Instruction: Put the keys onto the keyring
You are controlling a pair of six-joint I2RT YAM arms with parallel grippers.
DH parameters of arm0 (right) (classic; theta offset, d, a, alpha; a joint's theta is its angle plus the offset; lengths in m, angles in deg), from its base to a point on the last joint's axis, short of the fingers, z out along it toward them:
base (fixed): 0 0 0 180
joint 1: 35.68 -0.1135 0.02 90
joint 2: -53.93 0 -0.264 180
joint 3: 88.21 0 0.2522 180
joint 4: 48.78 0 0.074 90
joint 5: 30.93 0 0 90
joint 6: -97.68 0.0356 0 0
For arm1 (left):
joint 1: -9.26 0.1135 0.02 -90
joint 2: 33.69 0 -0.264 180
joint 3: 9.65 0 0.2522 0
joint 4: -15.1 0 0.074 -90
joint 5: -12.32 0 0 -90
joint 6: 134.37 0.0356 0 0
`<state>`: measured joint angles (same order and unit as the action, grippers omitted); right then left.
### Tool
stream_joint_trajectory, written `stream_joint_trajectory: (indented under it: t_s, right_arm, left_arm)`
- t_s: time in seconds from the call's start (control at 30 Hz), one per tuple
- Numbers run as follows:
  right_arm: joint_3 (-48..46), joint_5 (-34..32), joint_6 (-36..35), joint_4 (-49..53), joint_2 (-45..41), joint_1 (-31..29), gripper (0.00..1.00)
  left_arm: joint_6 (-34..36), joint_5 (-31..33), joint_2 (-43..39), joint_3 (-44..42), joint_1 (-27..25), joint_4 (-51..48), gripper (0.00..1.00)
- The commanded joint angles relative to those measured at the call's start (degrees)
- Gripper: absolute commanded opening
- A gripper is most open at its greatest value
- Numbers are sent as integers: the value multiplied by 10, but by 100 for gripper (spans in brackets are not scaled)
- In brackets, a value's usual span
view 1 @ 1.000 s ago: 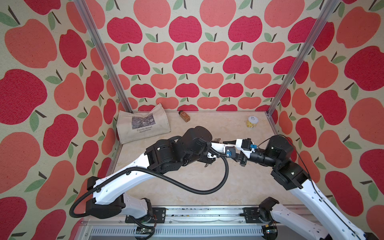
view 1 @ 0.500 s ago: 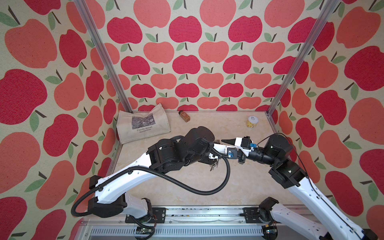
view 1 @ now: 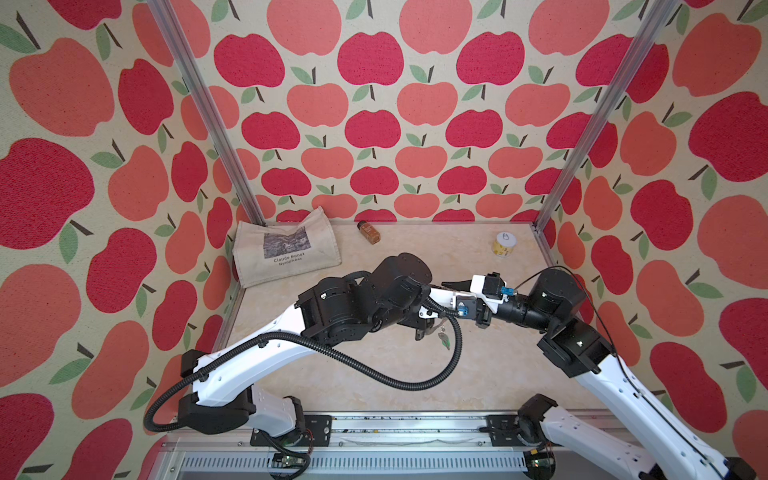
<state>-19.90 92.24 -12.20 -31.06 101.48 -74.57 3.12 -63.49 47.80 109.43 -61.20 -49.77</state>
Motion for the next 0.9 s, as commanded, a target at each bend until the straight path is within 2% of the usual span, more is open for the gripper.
stream_joint_trajectory:
  t_s: [0.0, 0.07, 0.47, 0.67, 0.87]
  right_arm:
    - [16, 5, -2, 12, -10, -3, 25]
    - [18, -1, -11, 27, -13, -2, 32]
    - [21, -8, -12, 27, -12, -3, 28]
    - [21, -16, -17, 28, -10, -3, 22]
    - [20, -18, -13, 23, -15, -3, 8]
  left_arm:
    - [-8, 10, -1, 15, -5, 0, 0]
    - [-9, 13, -4, 14, -5, 0, 0]
    - [-11, 4, 7, 30, -12, -5, 0]
    - [-11, 9, 13, 45, -21, -15, 0]
    - [-10, 12, 14, 47, -21, -18, 0]
